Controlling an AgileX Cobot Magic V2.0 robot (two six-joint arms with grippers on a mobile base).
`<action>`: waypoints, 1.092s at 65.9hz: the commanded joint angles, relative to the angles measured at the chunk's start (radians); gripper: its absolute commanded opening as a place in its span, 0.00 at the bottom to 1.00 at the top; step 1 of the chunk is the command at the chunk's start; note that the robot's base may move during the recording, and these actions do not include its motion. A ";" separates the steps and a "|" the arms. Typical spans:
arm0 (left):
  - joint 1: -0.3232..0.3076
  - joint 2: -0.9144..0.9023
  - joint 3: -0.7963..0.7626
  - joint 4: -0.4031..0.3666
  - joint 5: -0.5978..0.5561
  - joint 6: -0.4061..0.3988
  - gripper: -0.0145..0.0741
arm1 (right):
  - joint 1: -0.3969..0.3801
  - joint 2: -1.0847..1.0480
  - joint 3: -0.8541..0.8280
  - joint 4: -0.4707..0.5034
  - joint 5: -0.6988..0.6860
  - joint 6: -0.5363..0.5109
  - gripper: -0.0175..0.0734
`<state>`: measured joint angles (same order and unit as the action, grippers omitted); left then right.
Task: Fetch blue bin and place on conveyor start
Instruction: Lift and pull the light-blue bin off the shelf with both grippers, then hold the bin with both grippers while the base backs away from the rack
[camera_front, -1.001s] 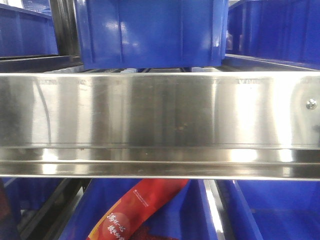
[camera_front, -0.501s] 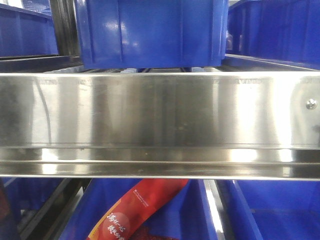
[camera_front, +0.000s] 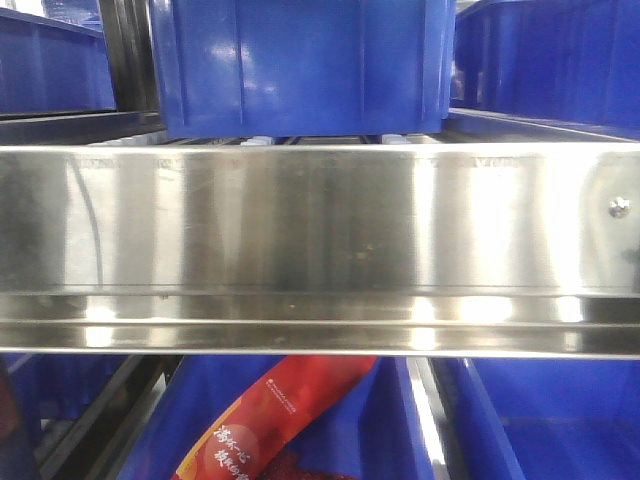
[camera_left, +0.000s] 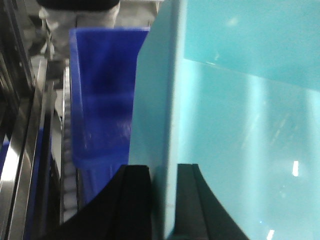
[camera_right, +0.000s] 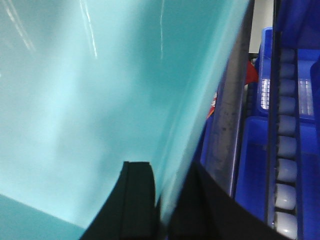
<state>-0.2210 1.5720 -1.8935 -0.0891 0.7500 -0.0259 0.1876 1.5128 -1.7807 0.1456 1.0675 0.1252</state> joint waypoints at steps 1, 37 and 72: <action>0.006 -0.020 -0.012 0.015 -0.123 -0.011 0.04 | -0.014 -0.011 -0.004 -0.074 0.020 -0.028 0.03; 0.006 -0.020 -0.012 0.015 -0.166 -0.011 0.04 | -0.014 -0.007 -0.004 -0.074 0.002 -0.028 0.03; 0.006 -0.020 -0.012 0.015 -0.166 -0.011 0.04 | -0.014 -0.007 -0.004 -0.074 -0.074 -0.028 0.03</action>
<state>-0.2230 1.5738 -1.8903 -0.0758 0.6684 -0.0259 0.1876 1.5128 -1.7824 0.1482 0.9955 0.1273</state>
